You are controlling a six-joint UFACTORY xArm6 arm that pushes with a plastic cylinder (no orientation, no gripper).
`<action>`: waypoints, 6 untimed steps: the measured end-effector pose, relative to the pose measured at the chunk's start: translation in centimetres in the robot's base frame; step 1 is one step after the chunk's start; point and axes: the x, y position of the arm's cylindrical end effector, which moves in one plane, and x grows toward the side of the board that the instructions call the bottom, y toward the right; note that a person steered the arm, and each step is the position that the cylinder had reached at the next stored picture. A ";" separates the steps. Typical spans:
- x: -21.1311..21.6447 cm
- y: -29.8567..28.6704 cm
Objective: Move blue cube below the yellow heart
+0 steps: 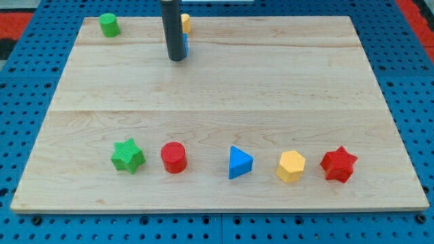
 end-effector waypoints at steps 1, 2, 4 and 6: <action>-0.4 0.0; -0.6 0.0; -1.6 0.0; -2.4 0.1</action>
